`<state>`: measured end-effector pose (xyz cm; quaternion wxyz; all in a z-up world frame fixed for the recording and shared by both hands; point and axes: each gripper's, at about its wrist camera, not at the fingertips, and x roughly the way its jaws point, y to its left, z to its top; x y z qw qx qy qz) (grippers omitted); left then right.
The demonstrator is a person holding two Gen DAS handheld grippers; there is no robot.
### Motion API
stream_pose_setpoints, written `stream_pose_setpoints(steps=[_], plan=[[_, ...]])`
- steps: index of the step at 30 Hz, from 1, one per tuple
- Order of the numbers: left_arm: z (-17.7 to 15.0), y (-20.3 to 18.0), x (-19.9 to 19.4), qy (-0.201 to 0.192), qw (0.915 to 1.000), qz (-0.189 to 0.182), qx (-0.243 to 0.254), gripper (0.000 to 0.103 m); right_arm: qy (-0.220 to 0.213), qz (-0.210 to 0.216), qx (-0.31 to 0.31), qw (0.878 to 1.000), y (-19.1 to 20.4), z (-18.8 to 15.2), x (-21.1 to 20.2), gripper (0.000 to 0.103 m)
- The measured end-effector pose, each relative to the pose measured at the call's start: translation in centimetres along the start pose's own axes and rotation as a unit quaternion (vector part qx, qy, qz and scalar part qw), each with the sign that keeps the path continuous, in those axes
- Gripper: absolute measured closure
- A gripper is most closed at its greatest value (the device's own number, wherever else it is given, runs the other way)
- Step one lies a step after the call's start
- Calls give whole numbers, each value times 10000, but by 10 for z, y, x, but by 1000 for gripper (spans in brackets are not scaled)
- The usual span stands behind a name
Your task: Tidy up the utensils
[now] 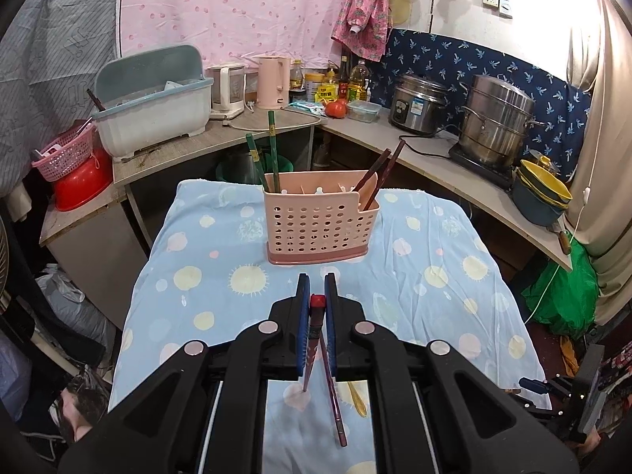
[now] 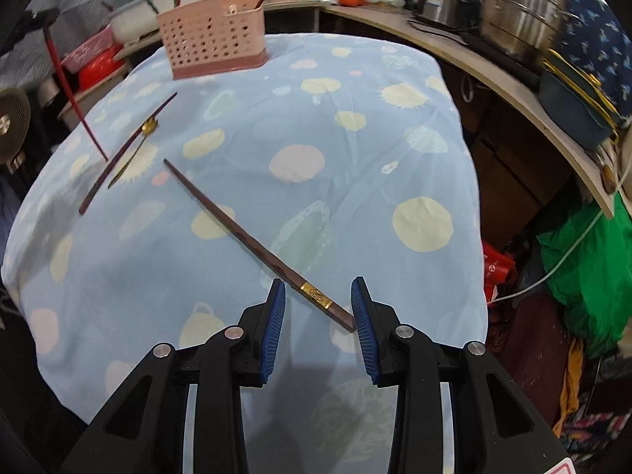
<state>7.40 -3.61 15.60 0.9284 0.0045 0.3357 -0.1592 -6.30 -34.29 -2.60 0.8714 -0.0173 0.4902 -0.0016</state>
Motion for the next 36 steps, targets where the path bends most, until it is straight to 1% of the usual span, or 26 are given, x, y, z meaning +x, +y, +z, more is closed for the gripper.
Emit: stream_pose_setpoints(steps=[3, 6, 9, 13, 15, 19, 22, 28, 34, 36], plan=[[-1, -2, -1, 6, 10000, 40, -1, 95, 205, 42, -144, 9997, -2, 0, 11, 69], [-1, -1, -2, 13, 10000, 51, 12, 96, 276, 131, -186, 9994, -2, -4, 11, 79], [-2, -1, -3, 12, 10000, 35, 11, 95, 308, 171, -214, 9991, 4, -8, 6, 83], [-1, -2, -5, 8, 10000, -5, 33, 95, 328, 238, -293, 9988, 18, -12, 2, 92], [-1, -1, -5, 9, 10000, -30, 19, 96, 204, 317, -249, 9990, 27, -10, -6, 96], [0, 1, -9, -7, 10000, -75, -20, 96, -137, 377, -127, 9991, 40, 3, -27, 96], [2, 3, -14, -49, 9999, -105, -34, 96, -443, 353, -99, 9983, 52, 21, -47, 96], [3, 8, -18, -56, 9998, -170, -31, 97, -1048, 356, 247, 9935, 70, 74, -86, 96], [5, 10, -21, -67, 9997, -235, -14, 97, -1622, 516, 669, 9831, 81, 130, -113, 96], [7, 11, -21, -94, 9997, -231, -2, 97, -1800, 476, 695, 9801, 87, 146, -121, 96]])
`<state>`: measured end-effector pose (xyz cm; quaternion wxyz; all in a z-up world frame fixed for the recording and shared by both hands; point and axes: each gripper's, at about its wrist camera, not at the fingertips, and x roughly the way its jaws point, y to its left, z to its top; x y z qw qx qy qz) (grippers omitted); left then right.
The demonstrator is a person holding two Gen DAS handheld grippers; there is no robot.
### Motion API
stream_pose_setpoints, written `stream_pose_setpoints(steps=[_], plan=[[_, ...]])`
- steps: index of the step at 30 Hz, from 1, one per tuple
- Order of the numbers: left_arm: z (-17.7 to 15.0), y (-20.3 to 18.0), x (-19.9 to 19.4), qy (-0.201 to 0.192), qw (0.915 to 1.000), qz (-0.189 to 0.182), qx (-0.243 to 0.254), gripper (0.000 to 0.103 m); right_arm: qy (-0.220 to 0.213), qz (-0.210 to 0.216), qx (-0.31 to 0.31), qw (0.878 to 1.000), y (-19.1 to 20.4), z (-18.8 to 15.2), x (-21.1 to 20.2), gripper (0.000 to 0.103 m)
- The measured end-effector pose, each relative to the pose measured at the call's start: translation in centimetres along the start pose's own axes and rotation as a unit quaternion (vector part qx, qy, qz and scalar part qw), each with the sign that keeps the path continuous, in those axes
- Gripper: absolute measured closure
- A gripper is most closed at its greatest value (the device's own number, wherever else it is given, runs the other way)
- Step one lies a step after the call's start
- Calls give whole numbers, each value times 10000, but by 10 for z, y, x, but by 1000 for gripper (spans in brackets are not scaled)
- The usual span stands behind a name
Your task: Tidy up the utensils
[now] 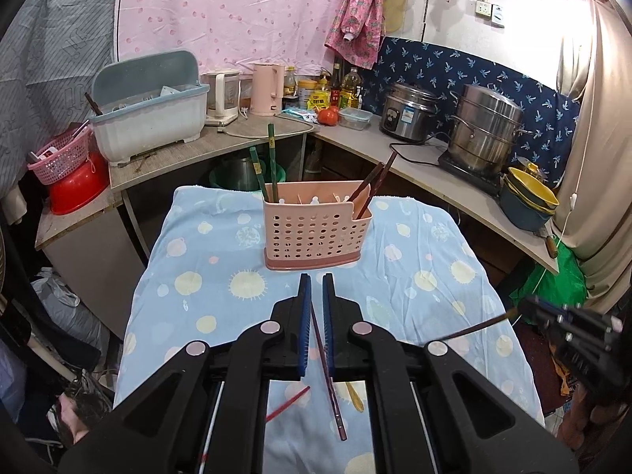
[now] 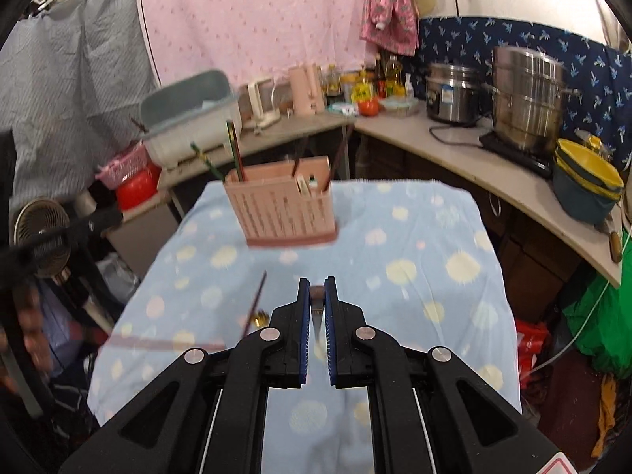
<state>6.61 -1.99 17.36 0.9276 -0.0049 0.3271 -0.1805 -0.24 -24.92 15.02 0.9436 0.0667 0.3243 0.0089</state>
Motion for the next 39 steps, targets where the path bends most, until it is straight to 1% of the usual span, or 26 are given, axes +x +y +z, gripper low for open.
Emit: stream_pose_setpoints(steps=[2, 5, 11, 14, 17, 20, 22, 24, 26, 29, 33, 35, 36, 39], plan=[[0, 6, 1, 4, 10000, 18, -68, 97, -115, 46, -16, 9999, 8, 12, 2, 96], [-2, 22, 3, 64, 9997, 105, -203, 97, -142, 140, -24, 9998, 17, 17, 5, 96], [-24, 50, 14, 406, 9981, 319, -343, 97, -164, 237, 78, 9996, 25, 18, 4, 96], [-43, 61, 16, 616, 9968, 366, -350, 97, -202, 276, 136, 9993, 26, 18, 0, 96], [-70, 75, 16, 865, 9947, 443, -319, 96, -225, 275, 129, 9993, 31, 17, -6, 96], [-103, 95, 13, 1175, 9909, 482, -440, 95, -247, 276, 113, 9992, 35, 15, -12, 96], [-127, 111, 8, 1388, 9873, 524, -567, 89, -259, 296, 107, 9992, 40, 13, -15, 96], [-152, 126, 2, 1563, 9841, 629, -566, 77, -245, 302, 100, 9992, 45, 11, -17, 96], [-171, 135, -4, 1689, 9823, 704, -404, 69, -215, 335, 116, 9991, 50, 7, -18, 96], [-196, 148, -8, 1871, 9797, 705, -132, 69, -162, 354, 128, 9992, 57, 0, -18, 96], [-217, 158, -8, 1893, 9806, 469, 210, 67, -91, 404, 108, 9991, 69, -6, -17, 96], [-220, 152, -2, 1794, 9811, 495, 540, 67, -60, 425, 86, 9990, 74, -8, -16, 96], [-222, 148, 1, 1758, 9811, 404, 695, 67, -57, 428, 72, 9990, 76, -8, -16, 96], [-232, 141, 12, 1837, 9786, 145, 915, 67, -38, 415, 12, 9991, 81, -7, -17, 96]])
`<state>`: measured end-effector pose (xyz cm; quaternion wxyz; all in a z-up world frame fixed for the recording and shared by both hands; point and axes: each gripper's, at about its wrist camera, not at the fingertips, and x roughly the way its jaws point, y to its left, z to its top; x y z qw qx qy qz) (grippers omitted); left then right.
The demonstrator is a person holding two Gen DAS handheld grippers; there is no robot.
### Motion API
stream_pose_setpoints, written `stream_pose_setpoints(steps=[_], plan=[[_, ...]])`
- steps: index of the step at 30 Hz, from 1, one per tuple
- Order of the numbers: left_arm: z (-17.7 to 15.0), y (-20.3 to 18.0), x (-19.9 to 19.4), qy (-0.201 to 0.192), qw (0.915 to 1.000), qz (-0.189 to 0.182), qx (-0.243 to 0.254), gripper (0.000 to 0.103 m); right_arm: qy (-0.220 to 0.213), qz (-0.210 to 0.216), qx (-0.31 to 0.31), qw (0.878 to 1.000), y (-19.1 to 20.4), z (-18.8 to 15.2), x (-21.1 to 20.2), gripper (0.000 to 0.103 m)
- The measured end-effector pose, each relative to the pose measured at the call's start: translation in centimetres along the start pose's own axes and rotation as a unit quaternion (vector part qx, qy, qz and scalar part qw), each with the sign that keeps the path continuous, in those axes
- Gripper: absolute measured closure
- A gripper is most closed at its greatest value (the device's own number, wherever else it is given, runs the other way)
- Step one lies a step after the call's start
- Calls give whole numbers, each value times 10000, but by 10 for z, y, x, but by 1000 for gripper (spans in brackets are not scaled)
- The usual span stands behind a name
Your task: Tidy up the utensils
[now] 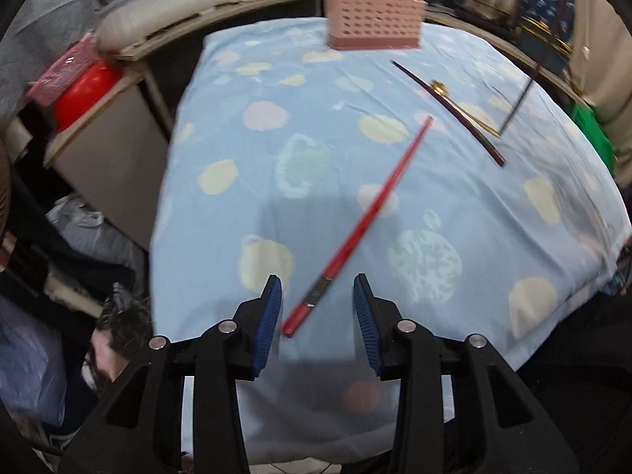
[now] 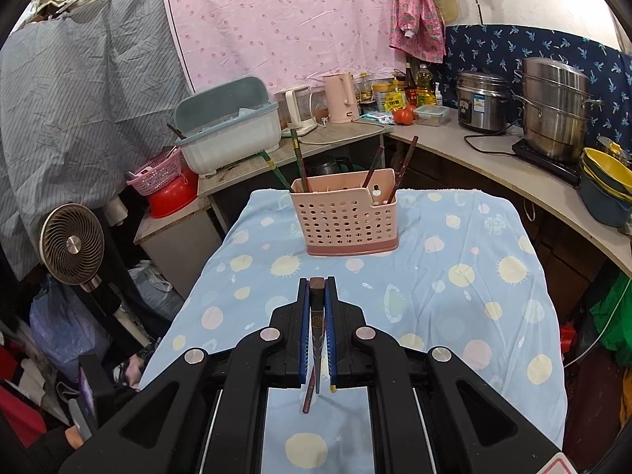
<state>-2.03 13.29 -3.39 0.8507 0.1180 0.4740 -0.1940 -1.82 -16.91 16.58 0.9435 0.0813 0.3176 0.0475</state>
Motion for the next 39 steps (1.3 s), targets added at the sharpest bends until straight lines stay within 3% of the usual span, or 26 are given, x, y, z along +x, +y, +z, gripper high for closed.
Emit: stream_pose_setpoints(steps=[2, 5, 8, 16, 20, 24, 32, 39], plan=[[-3, -4, 6, 24, 10000, 8, 62, 68, 9, -20, -14, 10000, 0, 1, 0, 96], [-3, -2, 4, -4, 9997, -213, -129, 86, 28, -47, 0, 10000, -1, 1, 2, 96], [-3, -5, 2, -1, 9992, -257, -292, 95, 60, -57, 20, 10000, -2, 0, 4, 96], [28, -15, -31, -185, 9963, -349, -766, 96, 12, -83, 59, 9999, -8, 6, 5, 96], [68, -26, -58, -483, 9956, -359, -723, 96, -114, -121, 53, 9998, -13, 17, 3, 96], [120, -39, -90, -1051, 9920, -399, -579, 96, -278, -170, 37, 9995, -19, 32, 2, 96], [231, -51, -120, -1959, 9770, -627, -568, 96, -580, -246, -59, 9980, -28, 77, 13, 96], [313, -62, -141, -2566, 9643, -541, -372, 96, -897, -289, -26, 9955, -35, 129, 26, 96]])
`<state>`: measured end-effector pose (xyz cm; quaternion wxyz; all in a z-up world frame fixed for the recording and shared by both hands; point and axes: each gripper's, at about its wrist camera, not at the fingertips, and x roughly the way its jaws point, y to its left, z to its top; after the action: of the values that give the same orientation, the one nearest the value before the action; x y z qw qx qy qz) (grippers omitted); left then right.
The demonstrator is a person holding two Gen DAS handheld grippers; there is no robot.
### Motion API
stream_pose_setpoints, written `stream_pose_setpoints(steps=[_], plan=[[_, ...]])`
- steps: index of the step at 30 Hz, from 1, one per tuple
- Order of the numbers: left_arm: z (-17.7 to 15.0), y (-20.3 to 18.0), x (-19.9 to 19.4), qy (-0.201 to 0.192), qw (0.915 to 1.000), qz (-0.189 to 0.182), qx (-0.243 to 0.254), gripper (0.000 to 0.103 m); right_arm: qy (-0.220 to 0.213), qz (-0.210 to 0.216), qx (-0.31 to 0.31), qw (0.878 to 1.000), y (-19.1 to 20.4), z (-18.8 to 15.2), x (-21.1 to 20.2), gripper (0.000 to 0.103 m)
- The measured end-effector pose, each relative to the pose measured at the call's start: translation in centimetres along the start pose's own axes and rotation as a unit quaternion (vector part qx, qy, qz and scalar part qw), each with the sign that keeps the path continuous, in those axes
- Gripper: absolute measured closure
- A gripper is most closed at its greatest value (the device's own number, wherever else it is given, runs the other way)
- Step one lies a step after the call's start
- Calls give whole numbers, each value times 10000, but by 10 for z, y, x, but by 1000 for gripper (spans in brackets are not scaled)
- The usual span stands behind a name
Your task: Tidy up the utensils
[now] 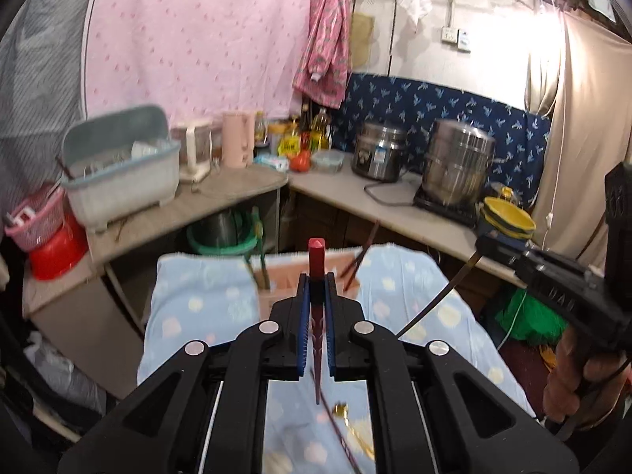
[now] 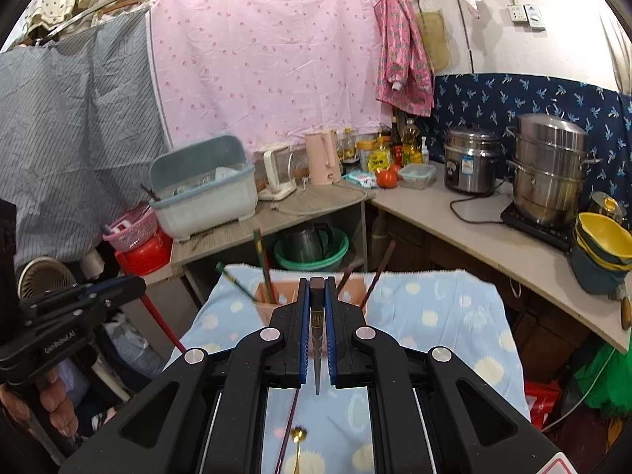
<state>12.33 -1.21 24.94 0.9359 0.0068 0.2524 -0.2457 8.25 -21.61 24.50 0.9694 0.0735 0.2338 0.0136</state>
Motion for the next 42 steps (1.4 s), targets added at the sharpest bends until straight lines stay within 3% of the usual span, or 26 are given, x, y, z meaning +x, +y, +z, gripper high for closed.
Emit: stream_pose_setpoints(steps=[6, 12, 22, 29, 31, 32, 33, 35, 42], plan=[[66, -4, 24, -493, 9987, -29, -96, 96, -512, 157, 285, 9982, -6, 44, 20, 96], [101, -2, 62, -763, 9969, 24, -206, 96, -749, 113, 383, 9964, -1, 66, 60, 96], [73, 10, 141, -347, 9988, 291, -196, 96, -137, -7, 481, 9987, -6, 40, 145, 96], [57, 19, 172, -27, 9993, 224, -291, 96, 249, -68, 416, 9988, -4, 20, 179, 95], [54, 20, 173, -58, 9989, 324, -341, 85, 281, -164, 436, 9985, -4, 18, 182, 85], [53, 20, 172, -88, 9986, 379, -345, 66, 250, -212, 455, 9984, -4, 17, 181, 75], [53, 19, 170, -127, 9984, 428, -357, 50, 212, -227, 472, 9984, -5, 17, 179, 72], [52, 19, 163, -257, 9972, 581, -397, 46, 159, -225, 490, 9984, -5, 16, 174, 70], [43, 19, 150, -129, 9962, 788, -353, 46, 120, -167, 583, 9981, -7, 5, 153, 68]])
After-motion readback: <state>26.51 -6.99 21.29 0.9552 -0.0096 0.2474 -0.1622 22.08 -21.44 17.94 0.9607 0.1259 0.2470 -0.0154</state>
